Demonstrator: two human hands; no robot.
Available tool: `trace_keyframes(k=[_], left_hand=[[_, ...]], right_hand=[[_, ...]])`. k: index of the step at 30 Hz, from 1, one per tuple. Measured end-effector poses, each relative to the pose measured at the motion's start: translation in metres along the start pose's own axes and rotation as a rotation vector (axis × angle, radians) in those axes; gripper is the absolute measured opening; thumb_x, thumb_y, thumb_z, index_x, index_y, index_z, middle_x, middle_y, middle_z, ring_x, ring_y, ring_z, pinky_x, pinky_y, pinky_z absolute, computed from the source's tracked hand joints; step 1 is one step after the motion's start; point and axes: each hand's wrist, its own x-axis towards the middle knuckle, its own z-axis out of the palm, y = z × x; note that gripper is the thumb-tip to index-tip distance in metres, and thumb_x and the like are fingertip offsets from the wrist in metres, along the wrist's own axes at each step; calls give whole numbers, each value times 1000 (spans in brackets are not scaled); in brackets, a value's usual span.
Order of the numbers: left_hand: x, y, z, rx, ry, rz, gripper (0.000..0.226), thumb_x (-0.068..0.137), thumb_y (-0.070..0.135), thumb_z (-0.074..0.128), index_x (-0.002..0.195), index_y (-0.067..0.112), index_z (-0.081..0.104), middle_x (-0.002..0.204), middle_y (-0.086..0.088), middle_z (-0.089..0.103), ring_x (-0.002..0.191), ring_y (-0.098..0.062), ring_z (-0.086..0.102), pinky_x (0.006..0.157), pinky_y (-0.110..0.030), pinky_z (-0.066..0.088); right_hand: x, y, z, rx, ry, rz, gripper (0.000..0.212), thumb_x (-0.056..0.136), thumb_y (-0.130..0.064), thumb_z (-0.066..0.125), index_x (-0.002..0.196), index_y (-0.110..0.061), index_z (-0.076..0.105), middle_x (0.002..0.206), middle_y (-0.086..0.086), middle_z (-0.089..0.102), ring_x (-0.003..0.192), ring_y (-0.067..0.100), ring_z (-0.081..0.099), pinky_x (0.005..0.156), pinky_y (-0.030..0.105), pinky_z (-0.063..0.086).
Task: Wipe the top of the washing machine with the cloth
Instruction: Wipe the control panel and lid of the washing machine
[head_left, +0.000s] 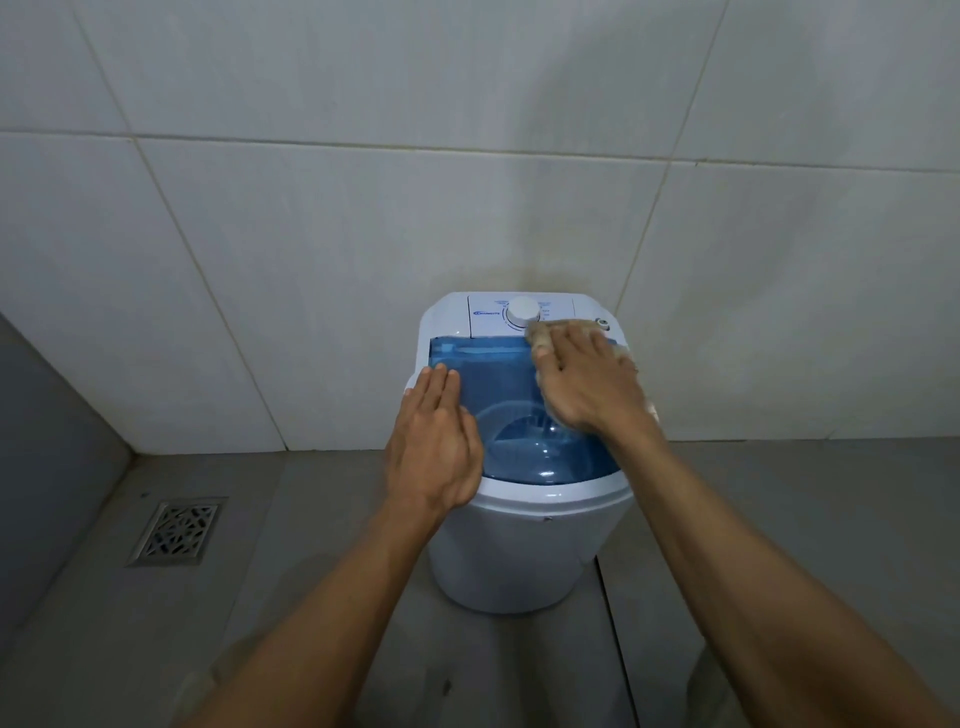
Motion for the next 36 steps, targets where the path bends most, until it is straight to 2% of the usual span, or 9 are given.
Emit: trace_keyframes(k=[3, 6, 12, 16, 20, 22, 26, 33, 36], left_hand=[[0, -1, 0, 3, -10, 14, 60, 93, 26, 25, 147, 2, 35, 156, -15, 32, 146, -25, 24, 121, -40, 18], [0, -2, 0, 1, -20, 17, 62, 91, 27, 24, 147, 2, 34, 156, -14, 31, 147, -25, 23, 122, -41, 17], [0, -3, -1, -2, -9, 19, 59, 94, 27, 25, 146, 2, 34, 156, -15, 32, 146, -26, 25, 121, -41, 19], [0, -2, 0, -8, -14, 14, 57, 96, 26, 25, 148, 3, 31, 157, -14, 29, 147, -25, 22, 122, -38, 15], [0, -4, 1, -16, 5, 21, 59, 94, 27, 24, 147, 3, 32, 157, -14, 29, 147, -24, 23, 122, -36, 14], [0, -4, 2, -25, 11, 15, 60, 94, 27, 24, 147, 3, 33, 157, -13, 30, 147, -24, 23, 122, -37, 15], [-1, -3, 2, -39, 17, 14, 57, 95, 25, 26, 148, 3, 32, 157, -13, 29, 147, -24, 22, 122, -37, 14], [2, -8, 7, -60, 31, 16, 57, 94, 22, 27, 146, 2, 35, 156, -14, 30, 147, -25, 23, 122, -39, 14], [1, -8, 7, -165, 56, 27, 60, 92, 26, 24, 148, 6, 34, 157, -10, 31, 147, -20, 22, 122, -34, 11]], right_hand=[[-14, -41, 12, -17, -52, -189, 62, 98, -55, 5, 153, -32, 22, 164, -5, 15, 152, 20, 5, 119, 56, 5], [-17, -47, 15, -23, -75, -230, 62, 98, -57, 10, 155, -32, 17, 165, -7, 9, 152, 18, 1, 121, 51, 1], [12, 22, -3, -39, 19, -46, 75, 92, -67, 2, 154, -27, 17, 165, 2, 10, 151, 23, 9, 119, 53, 13], [16, 55, -13, 166, 4, 32, 70, 98, -57, 15, 156, -18, 17, 163, 2, 18, 150, 18, 13, 121, 39, 12], [-19, 51, -5, 163, 59, 88, 75, 91, -66, 9, 153, -25, 21, 160, 5, 23, 146, 30, 22, 117, 51, 24], [-48, 41, -1, 99, 51, 126, 70, 95, -61, 11, 154, -25, 17, 163, 6, 15, 149, 34, 12, 118, 57, 19], [-95, 13, 6, -56, 30, 109, 66, 98, -58, 11, 156, -29, 6, 166, 0, -2, 151, 26, -13, 119, 54, -2], [-32, -31, 12, -91, -57, -34, 66, 96, -57, 7, 156, -31, 7, 166, -3, -1, 151, 25, -11, 119, 56, -2], [-23, -57, 19, -90, -102, -135, 64, 97, -56, 7, 156, -33, 8, 166, -6, -1, 151, 22, -12, 120, 55, -3]])
